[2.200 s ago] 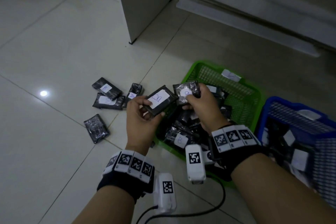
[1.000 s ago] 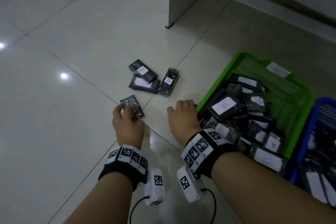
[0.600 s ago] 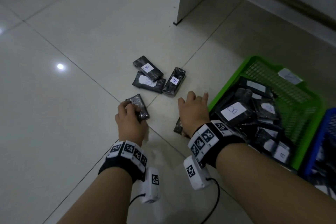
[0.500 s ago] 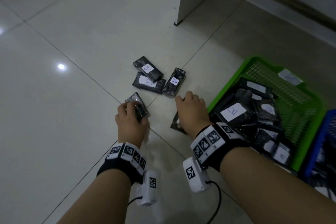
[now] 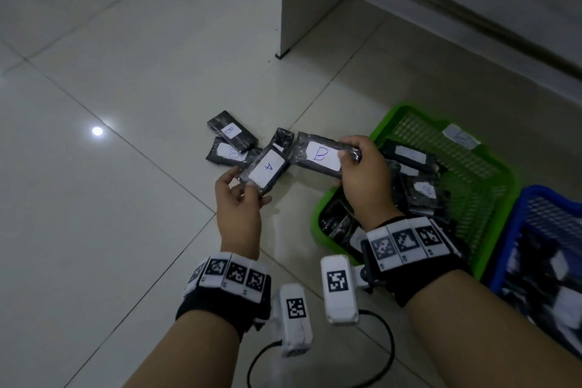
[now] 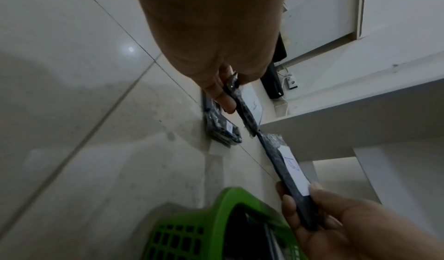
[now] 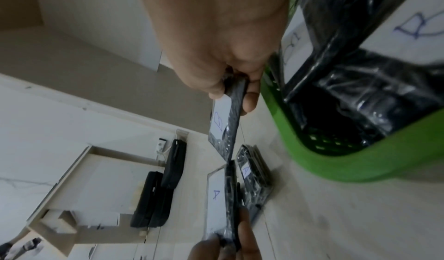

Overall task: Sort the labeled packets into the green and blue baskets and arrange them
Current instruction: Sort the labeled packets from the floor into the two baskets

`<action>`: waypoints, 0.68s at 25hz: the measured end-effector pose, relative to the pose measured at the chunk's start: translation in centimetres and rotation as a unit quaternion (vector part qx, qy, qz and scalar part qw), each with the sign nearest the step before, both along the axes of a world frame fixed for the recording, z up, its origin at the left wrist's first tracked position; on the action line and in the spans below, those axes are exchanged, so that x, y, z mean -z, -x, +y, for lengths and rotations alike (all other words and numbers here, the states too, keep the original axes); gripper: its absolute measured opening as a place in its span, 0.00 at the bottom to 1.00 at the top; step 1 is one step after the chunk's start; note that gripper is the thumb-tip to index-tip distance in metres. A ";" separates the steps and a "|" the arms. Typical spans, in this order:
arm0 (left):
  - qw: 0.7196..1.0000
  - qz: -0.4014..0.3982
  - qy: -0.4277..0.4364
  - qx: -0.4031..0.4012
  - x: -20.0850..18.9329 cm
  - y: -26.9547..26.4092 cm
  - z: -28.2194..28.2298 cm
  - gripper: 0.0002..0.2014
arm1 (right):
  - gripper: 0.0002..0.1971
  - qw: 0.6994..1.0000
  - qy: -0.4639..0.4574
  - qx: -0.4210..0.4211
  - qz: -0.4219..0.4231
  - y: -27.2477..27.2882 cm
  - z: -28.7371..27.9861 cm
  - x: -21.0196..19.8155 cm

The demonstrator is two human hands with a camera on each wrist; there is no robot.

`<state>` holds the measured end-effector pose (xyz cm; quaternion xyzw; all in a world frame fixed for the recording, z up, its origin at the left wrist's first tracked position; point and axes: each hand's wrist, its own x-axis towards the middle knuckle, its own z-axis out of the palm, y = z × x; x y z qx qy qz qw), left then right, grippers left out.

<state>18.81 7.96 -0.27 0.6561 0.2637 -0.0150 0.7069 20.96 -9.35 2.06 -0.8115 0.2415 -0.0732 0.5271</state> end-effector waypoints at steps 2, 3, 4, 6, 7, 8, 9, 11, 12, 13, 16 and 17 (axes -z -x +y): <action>1.000 -0.016 0.011 0.016 -0.8 0.2 -1.3 0.14 | 0.10 0.999 -0.033 0.030 0.000 0.8 -1.2 -0.3; 1.000 -0.019 0.012 0.021 -1.1 0.3 -2.1 0.14 | 0.10 0.998 -0.046 0.041 0.002 1.2 -1.9 -0.3; 0.999 -0.020 0.015 0.024 -1.4 0.4 -2.6 0.14 | 0.10 0.997 -0.057 0.049 0.003 1.7 -2.4 -0.4; 0.999 -0.020 0.022 0.030 -1.9 0.6 -4.2 0.14 | 0.09 0.995 -0.072 0.061 -0.003 2.6 -3.8 -0.7; 0.999 -0.021 0.029 0.034 -2.3 0.9 -5.1 0.14 | 0.09 0.995 -0.072 0.067 -0.007 3.1 -4.7 -0.8; 0.998 -0.022 0.036 0.039 -2.5 1.1 -6.0 0.14 | 0.10 0.995 -0.068 0.074 -0.011 3.5 -5.5 -1.1; 0.998 -0.021 0.043 0.043 -2.9 1.3 -6.8 0.14 | 0.10 0.994 -0.064 0.085 -0.016 4.0 -6.3 -1.2; 0.998 -0.016 0.043 0.052 -3.4 1.8 -8.6 0.14 | 0.11 0.989 -0.054 0.134 -0.040 5.1 -8.2 -1.4; 0.997 -0.018 0.039 0.059 -3.7 2.0 -9.6 0.14 | 0.12 0.983 -0.044 0.174 -0.049 5.8 -9.3 -1.5; 0.997 -0.023 0.033 0.069 -3.9 2.2 -10.7 0.14 | 0.14 0.975 -0.035 0.213 -0.049 6.5 -10.6 -1.6; 0.993 -0.033 0.036 0.110 -4.7 3.0 -13.6 0.14 | 0.17 0.965 -0.061 0.254 0.020 8.7 -14.0 -1.3; 0.990 -0.036 0.044 0.129 -4.9 3.5 -14.7 0.14 | 0.18 0.968 -0.062 0.237 0.052 9.5 -15.0 -1.2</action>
